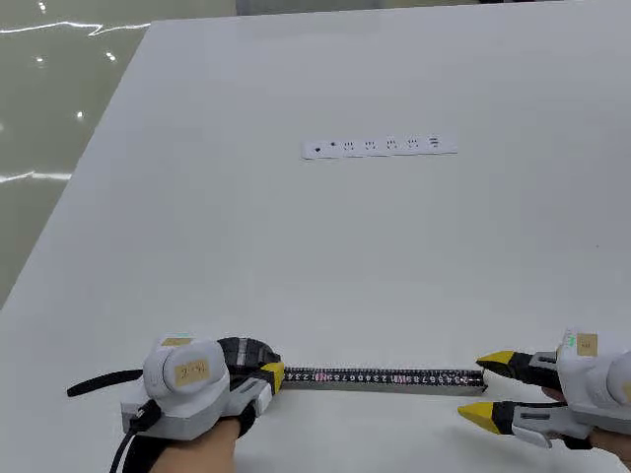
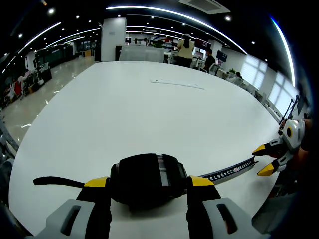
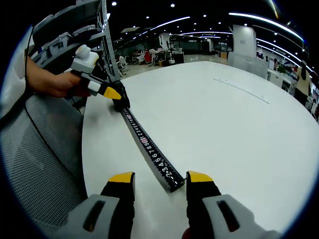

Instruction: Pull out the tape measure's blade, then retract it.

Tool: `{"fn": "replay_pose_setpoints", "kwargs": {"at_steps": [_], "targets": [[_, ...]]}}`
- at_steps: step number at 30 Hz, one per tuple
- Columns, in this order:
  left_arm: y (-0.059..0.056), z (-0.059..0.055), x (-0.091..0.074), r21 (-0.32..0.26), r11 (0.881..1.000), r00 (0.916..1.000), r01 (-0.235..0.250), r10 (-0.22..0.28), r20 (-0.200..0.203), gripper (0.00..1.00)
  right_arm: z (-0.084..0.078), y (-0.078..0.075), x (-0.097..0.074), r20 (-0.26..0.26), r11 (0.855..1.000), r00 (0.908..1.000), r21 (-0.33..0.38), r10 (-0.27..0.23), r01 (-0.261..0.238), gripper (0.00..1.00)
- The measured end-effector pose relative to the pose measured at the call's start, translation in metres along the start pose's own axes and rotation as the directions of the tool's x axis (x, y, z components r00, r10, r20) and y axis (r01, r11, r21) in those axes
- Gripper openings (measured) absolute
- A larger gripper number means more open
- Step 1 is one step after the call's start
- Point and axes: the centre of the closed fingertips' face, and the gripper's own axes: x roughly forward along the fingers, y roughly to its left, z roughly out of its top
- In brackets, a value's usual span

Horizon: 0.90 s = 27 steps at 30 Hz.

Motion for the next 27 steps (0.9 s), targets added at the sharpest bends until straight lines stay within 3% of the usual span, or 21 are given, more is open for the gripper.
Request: {"fn": "replay_pose_setpoints", "kwargs": {"at_steps": [15, 27], "targets": [[0.0, 0.0, 0.0, -0.001, 1.0, 1.0, 0.003, -0.003, -0.002, 0.58, -0.011, -0.009, 0.007, -0.027, 0.999, 0.9995, -0.035, 0.018, -0.019, 0.34], [0.0, 0.0, 0.0, 0.0, 1.0, 1.0, 0.002, -0.002, -0.004, 0.58, -0.014, -0.014, 0.008, -0.029, 0.995, 0.9994, -0.097, 0.017, -0.02, 0.21]]}}
